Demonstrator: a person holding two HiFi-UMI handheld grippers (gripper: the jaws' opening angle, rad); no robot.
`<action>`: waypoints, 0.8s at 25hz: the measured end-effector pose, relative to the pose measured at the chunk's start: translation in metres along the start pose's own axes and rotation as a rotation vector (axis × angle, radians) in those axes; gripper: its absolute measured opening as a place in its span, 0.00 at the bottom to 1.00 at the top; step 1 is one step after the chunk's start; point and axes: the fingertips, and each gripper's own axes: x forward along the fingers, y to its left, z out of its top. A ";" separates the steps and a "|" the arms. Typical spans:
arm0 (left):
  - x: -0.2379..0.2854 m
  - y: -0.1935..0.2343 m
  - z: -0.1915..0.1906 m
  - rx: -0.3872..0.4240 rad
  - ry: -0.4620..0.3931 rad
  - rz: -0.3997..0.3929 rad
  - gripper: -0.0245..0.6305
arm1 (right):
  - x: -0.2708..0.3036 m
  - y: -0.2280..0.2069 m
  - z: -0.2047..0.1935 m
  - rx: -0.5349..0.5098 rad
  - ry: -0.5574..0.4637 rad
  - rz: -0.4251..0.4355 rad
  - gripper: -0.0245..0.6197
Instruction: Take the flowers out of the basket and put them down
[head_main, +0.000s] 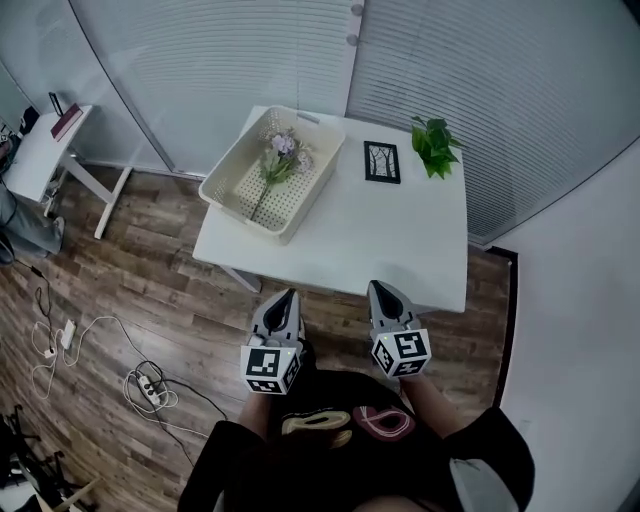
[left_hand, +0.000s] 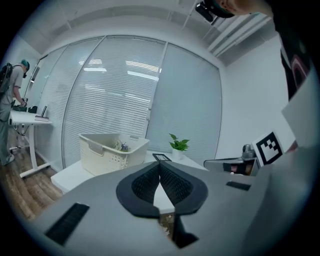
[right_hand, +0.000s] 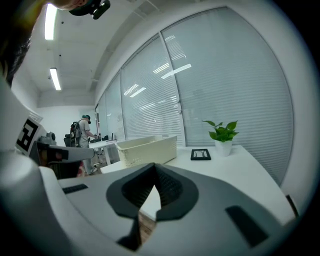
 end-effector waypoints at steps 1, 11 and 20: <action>0.007 0.008 0.006 0.003 -0.002 -0.007 0.06 | 0.009 0.000 0.003 0.002 0.002 -0.008 0.05; 0.075 0.079 0.054 0.028 -0.004 -0.052 0.06 | 0.085 0.004 0.032 -0.016 -0.018 -0.065 0.05; 0.109 0.117 0.090 0.040 -0.023 -0.049 0.06 | 0.125 0.004 0.042 0.001 -0.029 -0.107 0.05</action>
